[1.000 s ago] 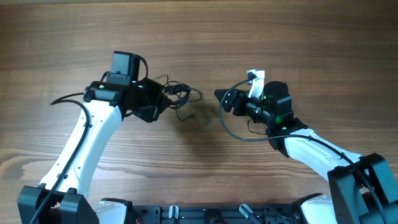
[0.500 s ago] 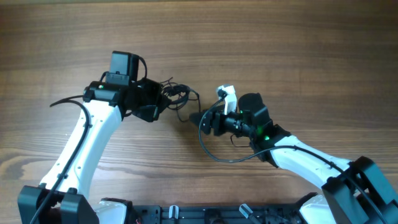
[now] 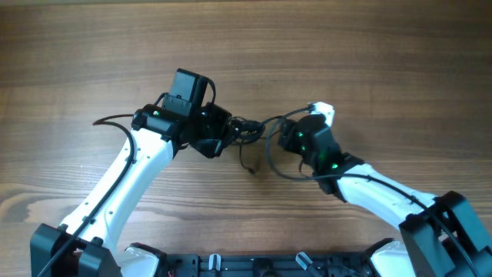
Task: Untangle cables
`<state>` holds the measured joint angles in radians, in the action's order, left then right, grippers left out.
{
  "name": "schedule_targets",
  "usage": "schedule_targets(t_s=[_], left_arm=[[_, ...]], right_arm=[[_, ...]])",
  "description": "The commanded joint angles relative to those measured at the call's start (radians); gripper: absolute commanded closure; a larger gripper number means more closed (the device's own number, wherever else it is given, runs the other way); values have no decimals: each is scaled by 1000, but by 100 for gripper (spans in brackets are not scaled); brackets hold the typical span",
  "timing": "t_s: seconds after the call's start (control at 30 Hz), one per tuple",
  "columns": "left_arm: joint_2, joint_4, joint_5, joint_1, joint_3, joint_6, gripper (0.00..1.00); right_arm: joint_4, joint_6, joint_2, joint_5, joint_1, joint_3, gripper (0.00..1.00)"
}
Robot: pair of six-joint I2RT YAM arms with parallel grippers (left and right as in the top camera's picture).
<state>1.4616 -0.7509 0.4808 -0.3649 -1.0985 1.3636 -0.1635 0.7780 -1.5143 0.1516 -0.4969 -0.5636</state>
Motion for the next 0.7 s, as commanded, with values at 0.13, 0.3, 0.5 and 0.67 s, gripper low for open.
schedule_targets(t_s=[0.13,0.3,0.5,0.67], left_arm=[[-3,158,-53,15,6,-78,96],[-3,248,-130,15,6,-110,96],[-3,265,-159,16,6,-282,96],[-3,265,-159,15,6,-161,96]], right_arm=[[189,-201,119,-128,188,-7,34],[287,-216,219,-165,265,-7,25],[328,-224,329,-198,322,-7,18],[327,-279,407,-491,351,-8,13]])
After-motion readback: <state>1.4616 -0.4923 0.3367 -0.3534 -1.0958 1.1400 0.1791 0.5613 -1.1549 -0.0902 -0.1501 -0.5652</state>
